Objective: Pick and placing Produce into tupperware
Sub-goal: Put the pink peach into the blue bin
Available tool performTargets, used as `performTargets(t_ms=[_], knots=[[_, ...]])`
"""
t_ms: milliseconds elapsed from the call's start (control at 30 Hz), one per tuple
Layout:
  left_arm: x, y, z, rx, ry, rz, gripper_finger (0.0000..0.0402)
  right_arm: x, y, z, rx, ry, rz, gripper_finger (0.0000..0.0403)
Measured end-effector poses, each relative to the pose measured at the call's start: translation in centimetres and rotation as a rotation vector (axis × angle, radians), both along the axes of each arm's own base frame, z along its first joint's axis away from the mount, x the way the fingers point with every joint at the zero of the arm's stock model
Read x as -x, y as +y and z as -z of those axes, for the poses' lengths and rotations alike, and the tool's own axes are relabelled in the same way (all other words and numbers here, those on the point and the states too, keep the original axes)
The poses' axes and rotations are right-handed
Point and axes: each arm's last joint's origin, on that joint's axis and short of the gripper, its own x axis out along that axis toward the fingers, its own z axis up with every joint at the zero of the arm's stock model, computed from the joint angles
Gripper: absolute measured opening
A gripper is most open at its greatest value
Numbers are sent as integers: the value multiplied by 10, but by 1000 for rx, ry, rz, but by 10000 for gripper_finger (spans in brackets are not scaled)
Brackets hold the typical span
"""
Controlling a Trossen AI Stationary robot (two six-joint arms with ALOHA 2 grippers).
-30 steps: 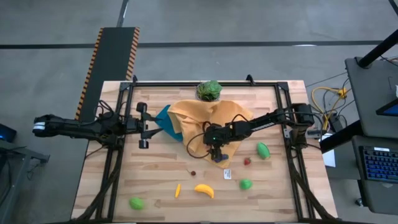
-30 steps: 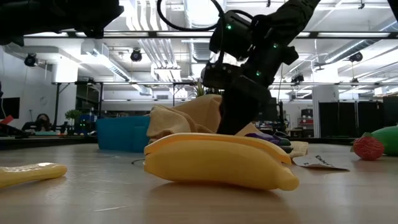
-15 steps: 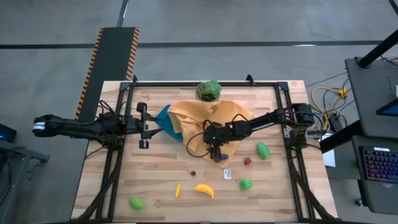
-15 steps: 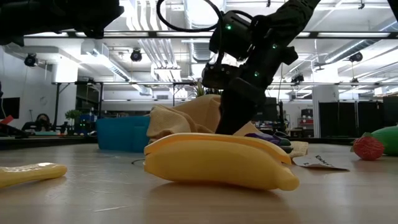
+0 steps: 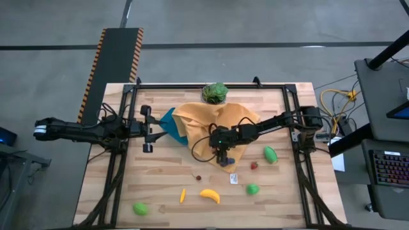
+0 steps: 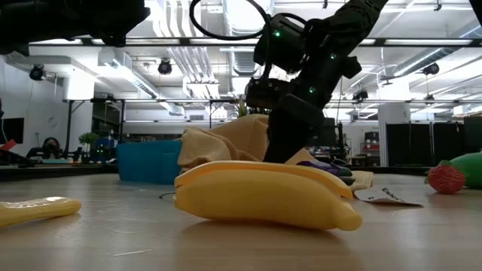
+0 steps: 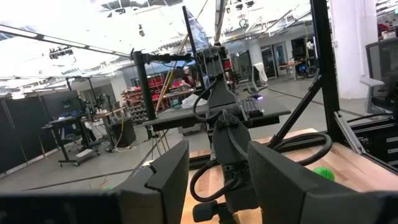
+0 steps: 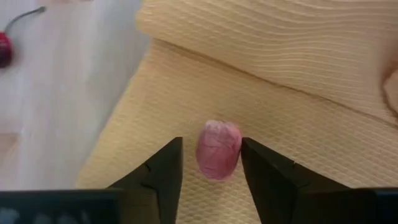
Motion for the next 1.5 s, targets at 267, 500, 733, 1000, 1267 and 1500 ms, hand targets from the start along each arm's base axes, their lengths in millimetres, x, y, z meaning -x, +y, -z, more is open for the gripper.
performTargets(t_ms=[267, 500, 733, 1000, 1267, 1500], knots=[[0, 0, 0, 0, 0, 0, 151, 0, 1, 0, -7, 1, -21, 119], [0, 0, 0, 0, 0, 0, 151, 0, 1, 0, -9, 2, -19, 101], [0, 0, 0, 0, 0, 0, 151, 0, 1, 0, -8, 2, -21, 82], [0, 0, 0, 0, 0, 0, 151, 0, 1, 0, -7, 1, -23, 59], [0, 0, 0, 0, 0, 0, 151, 0, 1, 0, -5, 0, -28, 57], [0, 0, 0, 0, 0, 0, 151, -8, 1, -11, -3, -40, -32, 57]])
